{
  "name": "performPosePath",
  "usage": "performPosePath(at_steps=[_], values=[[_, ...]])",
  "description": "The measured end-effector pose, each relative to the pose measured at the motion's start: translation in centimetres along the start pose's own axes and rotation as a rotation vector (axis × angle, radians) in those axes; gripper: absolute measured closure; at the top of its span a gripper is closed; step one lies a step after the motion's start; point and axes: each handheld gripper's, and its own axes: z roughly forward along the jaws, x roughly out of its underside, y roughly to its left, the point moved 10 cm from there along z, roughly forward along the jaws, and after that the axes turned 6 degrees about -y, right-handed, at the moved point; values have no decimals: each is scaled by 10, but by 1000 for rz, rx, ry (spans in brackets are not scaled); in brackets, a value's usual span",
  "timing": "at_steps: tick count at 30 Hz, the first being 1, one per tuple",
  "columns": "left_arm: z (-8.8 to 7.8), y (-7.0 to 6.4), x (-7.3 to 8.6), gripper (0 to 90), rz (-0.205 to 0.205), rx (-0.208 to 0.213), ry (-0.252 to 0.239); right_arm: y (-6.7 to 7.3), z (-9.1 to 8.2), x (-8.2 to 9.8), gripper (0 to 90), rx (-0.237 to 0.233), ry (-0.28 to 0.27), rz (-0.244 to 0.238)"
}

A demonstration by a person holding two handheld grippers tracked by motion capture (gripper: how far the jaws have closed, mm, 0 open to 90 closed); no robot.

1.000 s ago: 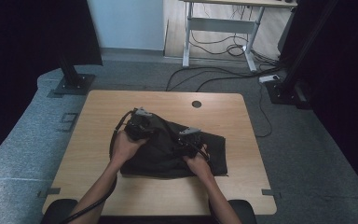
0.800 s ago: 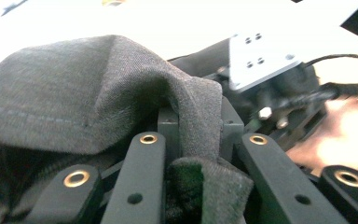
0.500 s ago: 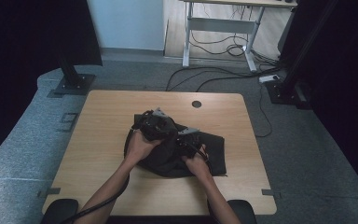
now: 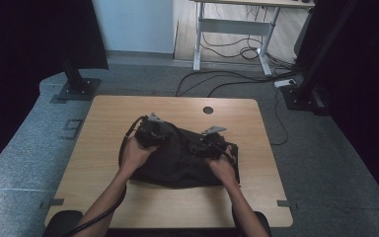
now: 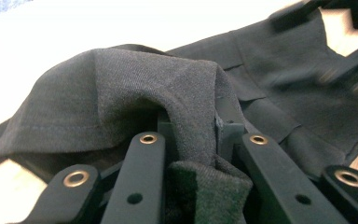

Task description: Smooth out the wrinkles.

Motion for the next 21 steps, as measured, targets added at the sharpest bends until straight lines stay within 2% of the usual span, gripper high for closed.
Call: performPosePath(at_steps=[2, 5, 9, 12, 15, 18, 21], values=[[-1, 2, 1, 771, -3, -3, 2, -18, -11, 9, 223, 35, 15, 17], [-1, 3, 2, 771, -2, -6, 3, -45, -23, 37, 292, 85, 65, 48], [-1, 3, 1, 771, -3, -10, 5, -63, -26, 69, 362, 121, 113, 85], [-2, 4, 1, 771, -3, -12, 6, -68, -22, 83, 446, 124, 143, 90], [-4, 6, 0, 771, -5, -15, 2, -68, -19, 85, 487, 98, 117, 158], [-7, 6, -4, 771, 1, -22, -6, -65, -16, 83, 504, 96, 118, 159], [-12, 4, -13, 772, 20, -32, -18, -56, -10, 78, 521, 85, 118, 149]])
